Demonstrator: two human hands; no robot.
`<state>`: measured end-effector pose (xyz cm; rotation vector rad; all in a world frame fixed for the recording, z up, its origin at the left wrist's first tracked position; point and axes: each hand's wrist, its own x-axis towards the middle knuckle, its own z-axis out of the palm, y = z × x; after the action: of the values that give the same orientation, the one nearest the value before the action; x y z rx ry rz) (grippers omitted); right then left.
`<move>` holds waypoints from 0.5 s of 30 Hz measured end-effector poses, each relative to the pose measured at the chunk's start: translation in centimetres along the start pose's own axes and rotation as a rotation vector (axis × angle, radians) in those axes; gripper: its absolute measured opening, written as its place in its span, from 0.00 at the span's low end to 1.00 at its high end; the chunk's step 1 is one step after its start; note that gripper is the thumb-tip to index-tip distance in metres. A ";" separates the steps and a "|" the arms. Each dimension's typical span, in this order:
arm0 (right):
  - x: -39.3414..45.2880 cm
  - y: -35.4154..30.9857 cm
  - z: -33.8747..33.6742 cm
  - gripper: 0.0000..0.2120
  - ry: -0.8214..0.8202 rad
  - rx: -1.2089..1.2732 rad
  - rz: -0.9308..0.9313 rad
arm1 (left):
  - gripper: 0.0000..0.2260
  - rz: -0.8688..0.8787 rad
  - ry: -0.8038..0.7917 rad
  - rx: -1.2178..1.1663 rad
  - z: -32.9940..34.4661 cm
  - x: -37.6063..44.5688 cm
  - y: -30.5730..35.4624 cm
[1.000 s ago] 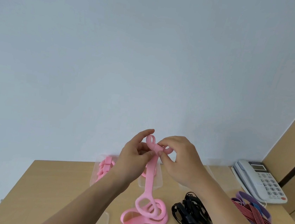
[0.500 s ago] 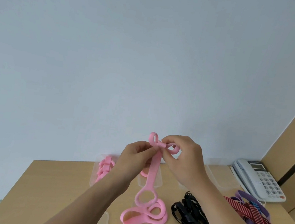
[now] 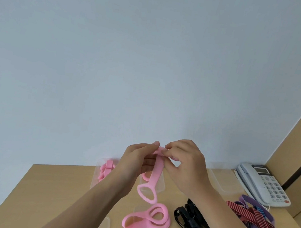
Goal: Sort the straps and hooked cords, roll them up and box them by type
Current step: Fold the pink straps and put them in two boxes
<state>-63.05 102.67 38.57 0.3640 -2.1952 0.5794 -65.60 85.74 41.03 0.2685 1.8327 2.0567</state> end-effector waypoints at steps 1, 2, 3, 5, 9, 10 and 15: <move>0.0 0.0 0.0 0.06 -0.005 -0.003 -0.001 | 0.16 0.005 -0.006 -0.005 0.0 0.0 0.0; 0.0 -0.1 0.0 0.05 -0.007 -0.007 -0.003 | 0.15 0.012 -0.014 -0.013 -0.1 0.1 0.0; 0.0 -0.2 0.0 0.05 -0.006 -0.011 -0.006 | 0.14 0.023 -0.025 -0.019 -0.1 0.1 0.0; 0.0 -0.4 0.1 0.06 0.000 -0.011 -0.010 | 0.13 0.051 -0.056 -0.016 0.0 0.0 0.2; 0.0 -0.9 -0.1 0.05 -0.012 0.019 -0.002 | 0.10 0.087 -0.072 0.014 0.0 -0.1 0.3; 0.1 -1.0 -0.2 0.05 -0.022 0.037 0.008 | 0.10 0.091 -0.068 0.021 -0.1 -0.2 0.3; 0.4 -1.1 -0.5 0.05 -0.034 0.226 0.128 | 0.10 0.080 -0.010 0.030 -0.3 0.3 -0.1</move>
<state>-62.46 101.97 39.44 0.3549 -2.2023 0.9022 -65.96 85.63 40.87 0.3655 1.8766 2.0778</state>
